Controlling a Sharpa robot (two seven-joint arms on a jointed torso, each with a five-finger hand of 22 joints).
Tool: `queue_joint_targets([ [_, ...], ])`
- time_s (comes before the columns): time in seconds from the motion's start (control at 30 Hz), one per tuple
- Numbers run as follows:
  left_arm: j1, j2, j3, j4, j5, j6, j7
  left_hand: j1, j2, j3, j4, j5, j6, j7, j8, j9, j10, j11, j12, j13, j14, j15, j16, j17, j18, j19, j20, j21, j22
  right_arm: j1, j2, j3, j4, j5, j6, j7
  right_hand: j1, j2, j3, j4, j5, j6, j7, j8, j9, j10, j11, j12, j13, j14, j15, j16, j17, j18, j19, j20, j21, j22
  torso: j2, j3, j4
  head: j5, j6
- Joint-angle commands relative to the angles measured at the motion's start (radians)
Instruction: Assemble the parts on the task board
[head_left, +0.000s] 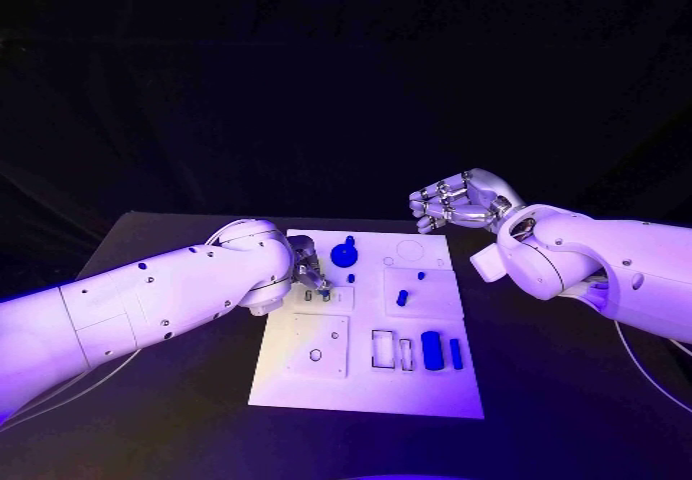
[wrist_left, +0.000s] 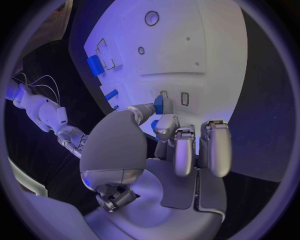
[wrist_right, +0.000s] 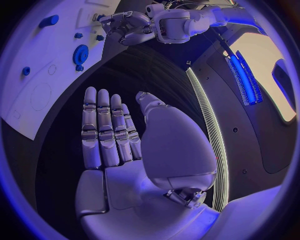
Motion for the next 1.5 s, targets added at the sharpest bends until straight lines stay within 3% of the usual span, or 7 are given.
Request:
queue_joint_targets([
  [0.03, -0.005, -0.004, 0.001, 0.011, 0.022, -0.098, 0.01, -0.002, 0.009, 0.167, -0.171, 0.004, 0.018, -0.027, 0.005, 0.004, 0.016, -0.007, 0.005, 0.002, 0.106, -0.009, 0.003, 0.264, -0.015, 0.009, 0.0, 0.005, 0.081, -0.001, 0.0, 0.0, 0.0, 0.0, 0.016, 0.008, -0.01, 0.002, -0.006, -0.002, 0.003, -0.002, 0.007, -0.003, -0.002, -0.002, 0.009, -0.003, -0.001, 0.001, 0.004, -0.005, -0.001, -0.008, -0.008, 0.001, 0.003, 0.001, 0.001, -0.0009, 0.0005, 0.0, -0.001],
  [0.6, -0.033, 0.015, 0.001, -0.03, -0.011, -0.061, 0.004, -0.008, 0.009, 0.171, -0.171, 0.004, 0.017, -0.028, 0.01, 0.005, 0.018, -0.008, 0.006, 0.001, 0.106, -0.01, 0.003, 0.264, -0.015, 0.01, -0.001, 0.006, 0.083, -0.003, -0.002, 0.0, 0.001, 0.001, 0.016, 0.009, -0.011, 0.003, -0.006, -0.001, 0.004, -0.002, 0.007, -0.003, -0.002, -0.002, 0.009, -0.003, -0.001, 0.0, 0.004, -0.005, -0.001, -0.007, -0.009, 0.002, 0.003, 0.001, 0.002, -0.0003, -0.0033, -0.001, -0.008],
  [1.5, -0.036, 0.022, 0.0, -0.026, -0.069, 0.069, -0.004, -0.03, -0.014, 0.163, -0.182, 0.001, 0.023, -0.037, 0.033, 0.007, 0.037, -0.014, 0.036, 0.028, 0.106, -0.013, 0.003, 0.264, -0.017, 0.015, -0.003, 0.009, 0.09, -0.004, -0.006, 0.0, 0.004, 0.004, 0.017, 0.009, -0.021, 0.006, -0.011, 0.001, 0.006, -0.003, 0.007, -0.003, -0.002, -0.002, 0.009, -0.002, -0.002, 0.0, 0.005, -0.005, -0.003, -0.007, -0.012, 0.003, 0.004, 0.002, 0.0, 0.0, -0.0013, -0.006, -0.014],
])
